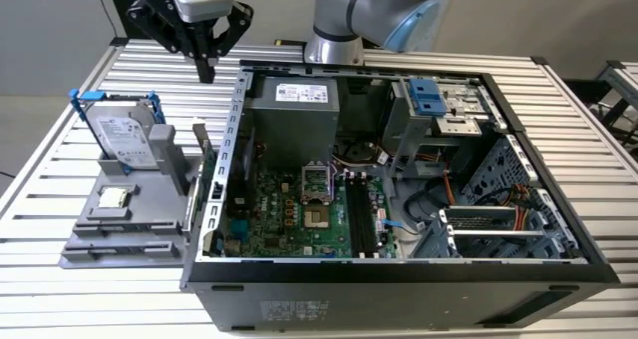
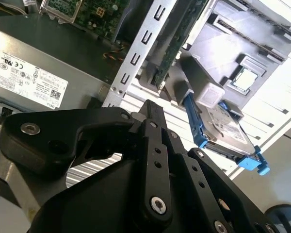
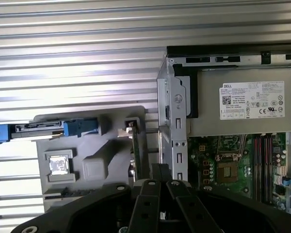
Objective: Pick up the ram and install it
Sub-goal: 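Reach for the ram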
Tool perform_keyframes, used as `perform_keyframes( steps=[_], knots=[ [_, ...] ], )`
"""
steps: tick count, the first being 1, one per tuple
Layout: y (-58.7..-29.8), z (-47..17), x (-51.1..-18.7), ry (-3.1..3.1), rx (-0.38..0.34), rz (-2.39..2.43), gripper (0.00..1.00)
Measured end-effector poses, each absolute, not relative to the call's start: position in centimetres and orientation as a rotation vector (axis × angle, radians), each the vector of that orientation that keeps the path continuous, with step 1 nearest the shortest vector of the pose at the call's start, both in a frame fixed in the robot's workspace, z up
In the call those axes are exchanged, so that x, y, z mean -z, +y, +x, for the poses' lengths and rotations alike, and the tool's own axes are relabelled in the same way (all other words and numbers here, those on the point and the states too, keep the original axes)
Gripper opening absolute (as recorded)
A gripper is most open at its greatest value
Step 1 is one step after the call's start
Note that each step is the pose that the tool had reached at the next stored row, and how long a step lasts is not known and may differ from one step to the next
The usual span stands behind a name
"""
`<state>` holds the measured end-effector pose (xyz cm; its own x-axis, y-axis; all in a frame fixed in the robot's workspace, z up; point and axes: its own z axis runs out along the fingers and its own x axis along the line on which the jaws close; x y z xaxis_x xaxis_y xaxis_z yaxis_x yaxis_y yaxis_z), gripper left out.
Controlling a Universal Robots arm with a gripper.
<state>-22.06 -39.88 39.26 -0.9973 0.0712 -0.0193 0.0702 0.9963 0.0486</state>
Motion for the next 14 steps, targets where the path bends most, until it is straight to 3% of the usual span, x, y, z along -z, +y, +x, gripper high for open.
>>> perform_keyframes(
  steps=[14],
  knots=[
    [-39.9, -26.3, -39.3, 3.118, -0.075, 0.110, 0.00]
  ],
)
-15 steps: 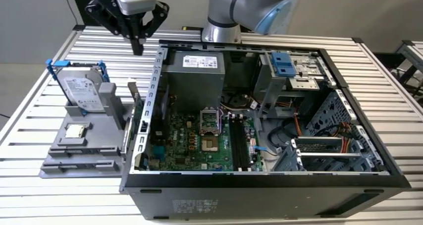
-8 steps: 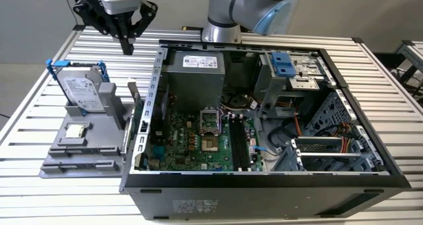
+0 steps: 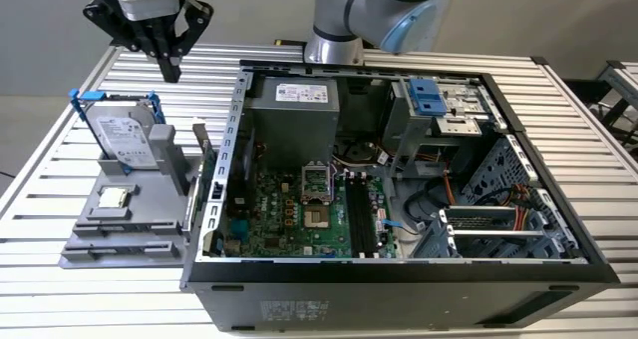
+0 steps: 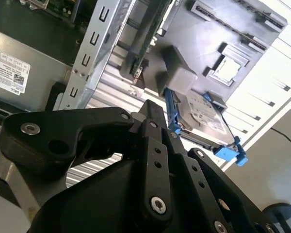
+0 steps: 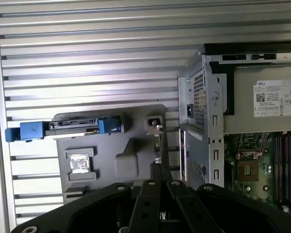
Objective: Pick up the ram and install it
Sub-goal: 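Reach for the ram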
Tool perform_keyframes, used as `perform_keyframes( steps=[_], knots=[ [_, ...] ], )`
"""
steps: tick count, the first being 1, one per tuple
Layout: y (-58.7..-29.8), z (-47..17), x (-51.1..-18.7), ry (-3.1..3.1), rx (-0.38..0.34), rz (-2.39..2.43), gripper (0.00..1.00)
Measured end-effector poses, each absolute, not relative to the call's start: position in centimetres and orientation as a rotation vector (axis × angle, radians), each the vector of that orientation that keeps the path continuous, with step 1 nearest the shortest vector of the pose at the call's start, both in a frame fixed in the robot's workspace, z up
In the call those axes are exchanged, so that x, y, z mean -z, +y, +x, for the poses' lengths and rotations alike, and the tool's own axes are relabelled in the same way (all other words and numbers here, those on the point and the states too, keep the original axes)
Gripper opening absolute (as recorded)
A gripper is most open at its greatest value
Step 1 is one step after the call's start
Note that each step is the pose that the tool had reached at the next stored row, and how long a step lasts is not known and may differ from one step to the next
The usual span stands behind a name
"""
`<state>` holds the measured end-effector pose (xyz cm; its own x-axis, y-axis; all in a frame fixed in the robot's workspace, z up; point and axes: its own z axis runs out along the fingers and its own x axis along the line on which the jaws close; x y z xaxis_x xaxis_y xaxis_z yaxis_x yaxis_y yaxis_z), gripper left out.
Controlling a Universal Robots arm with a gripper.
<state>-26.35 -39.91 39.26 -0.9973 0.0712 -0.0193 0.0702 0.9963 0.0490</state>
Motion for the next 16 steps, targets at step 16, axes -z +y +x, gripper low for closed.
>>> perform_keyframes(
  steps=[16],
  knots=[
    [-40.1, -33.1, -39.2, 3.118, -0.080, 0.110, 0.00]
  ],
)
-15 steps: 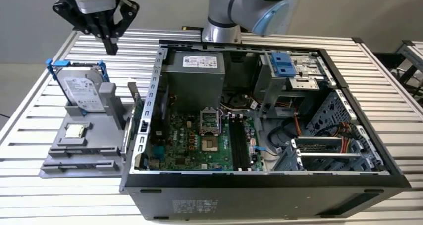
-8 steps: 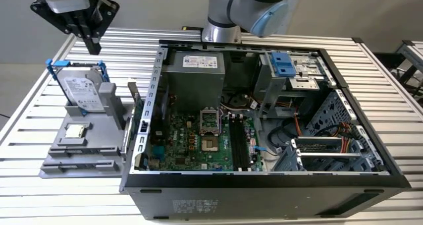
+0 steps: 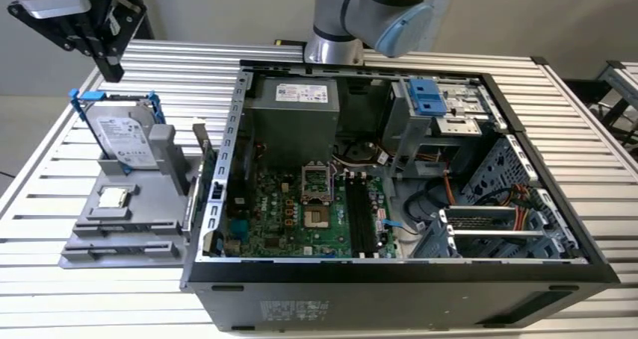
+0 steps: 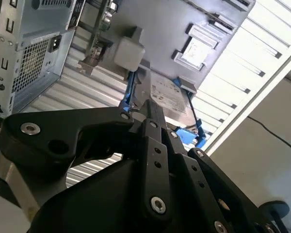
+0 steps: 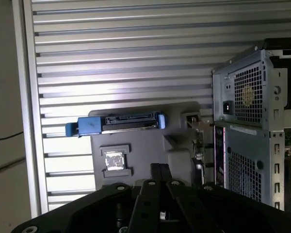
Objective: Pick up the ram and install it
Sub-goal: 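Reach for the ram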
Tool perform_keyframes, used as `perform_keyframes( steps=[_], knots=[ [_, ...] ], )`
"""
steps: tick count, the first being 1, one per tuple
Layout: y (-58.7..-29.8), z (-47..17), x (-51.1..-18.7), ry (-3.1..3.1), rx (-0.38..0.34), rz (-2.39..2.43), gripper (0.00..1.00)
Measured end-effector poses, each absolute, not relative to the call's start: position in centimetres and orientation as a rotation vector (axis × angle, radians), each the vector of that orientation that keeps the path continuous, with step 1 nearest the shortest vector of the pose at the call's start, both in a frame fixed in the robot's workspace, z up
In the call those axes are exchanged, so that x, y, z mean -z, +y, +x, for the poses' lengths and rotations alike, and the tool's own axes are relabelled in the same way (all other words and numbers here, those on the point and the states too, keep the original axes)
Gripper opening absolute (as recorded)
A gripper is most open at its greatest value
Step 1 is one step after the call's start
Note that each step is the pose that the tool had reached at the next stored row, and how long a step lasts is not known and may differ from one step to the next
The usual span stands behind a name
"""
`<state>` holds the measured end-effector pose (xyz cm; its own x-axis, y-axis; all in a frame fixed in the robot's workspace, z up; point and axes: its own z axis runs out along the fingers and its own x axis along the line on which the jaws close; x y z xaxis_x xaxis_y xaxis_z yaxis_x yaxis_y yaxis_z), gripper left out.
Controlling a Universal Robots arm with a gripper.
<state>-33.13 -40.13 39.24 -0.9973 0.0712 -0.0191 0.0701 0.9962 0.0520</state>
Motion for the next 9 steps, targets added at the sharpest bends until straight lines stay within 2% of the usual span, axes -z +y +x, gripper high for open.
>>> perform_keyframes(
  steps=[4, 9],
  knots=[
    [-40.4, -33.3, -39.2, 3.118, -0.080, 0.110, 0.00],
    [-42.7, -33.3, -39.2, 3.118, -0.080, 0.111, 0.00]
  ],
)
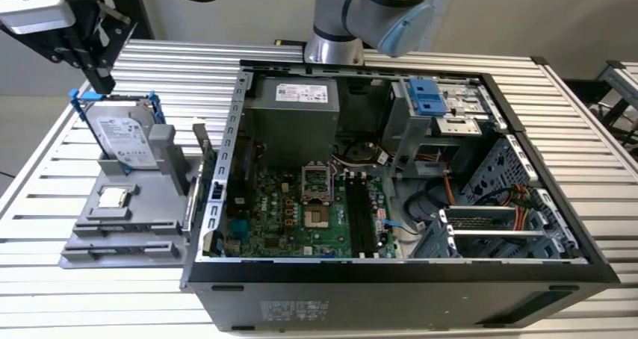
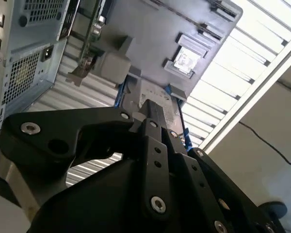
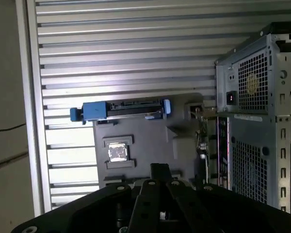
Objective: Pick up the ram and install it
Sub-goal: 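Reach for the ram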
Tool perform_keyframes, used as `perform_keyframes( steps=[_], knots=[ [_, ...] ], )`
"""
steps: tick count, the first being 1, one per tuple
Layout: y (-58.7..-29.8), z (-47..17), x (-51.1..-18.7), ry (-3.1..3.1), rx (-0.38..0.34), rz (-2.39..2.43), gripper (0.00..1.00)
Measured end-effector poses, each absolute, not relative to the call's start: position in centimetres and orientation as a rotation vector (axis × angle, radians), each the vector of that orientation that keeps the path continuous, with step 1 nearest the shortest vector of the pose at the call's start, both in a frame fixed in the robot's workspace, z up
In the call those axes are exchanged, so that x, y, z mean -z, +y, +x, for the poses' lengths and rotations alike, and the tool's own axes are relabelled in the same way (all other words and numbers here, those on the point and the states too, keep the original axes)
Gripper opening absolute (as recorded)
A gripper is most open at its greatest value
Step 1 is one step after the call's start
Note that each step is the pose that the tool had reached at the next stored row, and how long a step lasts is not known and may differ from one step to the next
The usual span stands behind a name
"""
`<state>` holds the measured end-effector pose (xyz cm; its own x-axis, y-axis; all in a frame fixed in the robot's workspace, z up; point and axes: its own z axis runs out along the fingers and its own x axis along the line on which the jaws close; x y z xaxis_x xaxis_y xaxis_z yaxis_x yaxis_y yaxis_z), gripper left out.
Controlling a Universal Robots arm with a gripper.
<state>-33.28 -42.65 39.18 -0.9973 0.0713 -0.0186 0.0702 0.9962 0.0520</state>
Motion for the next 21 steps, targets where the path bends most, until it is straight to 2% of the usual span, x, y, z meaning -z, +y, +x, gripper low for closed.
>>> perform_keyframes(
  steps=[16, 21],
  knots=[
    [-49.9, -33.3, -38.9, 3.119, -0.080, 0.111, 0.00],
    [-50.3, -33.3, -38.8, 3.121, -0.081, 0.049, 0.00]
  ],
)
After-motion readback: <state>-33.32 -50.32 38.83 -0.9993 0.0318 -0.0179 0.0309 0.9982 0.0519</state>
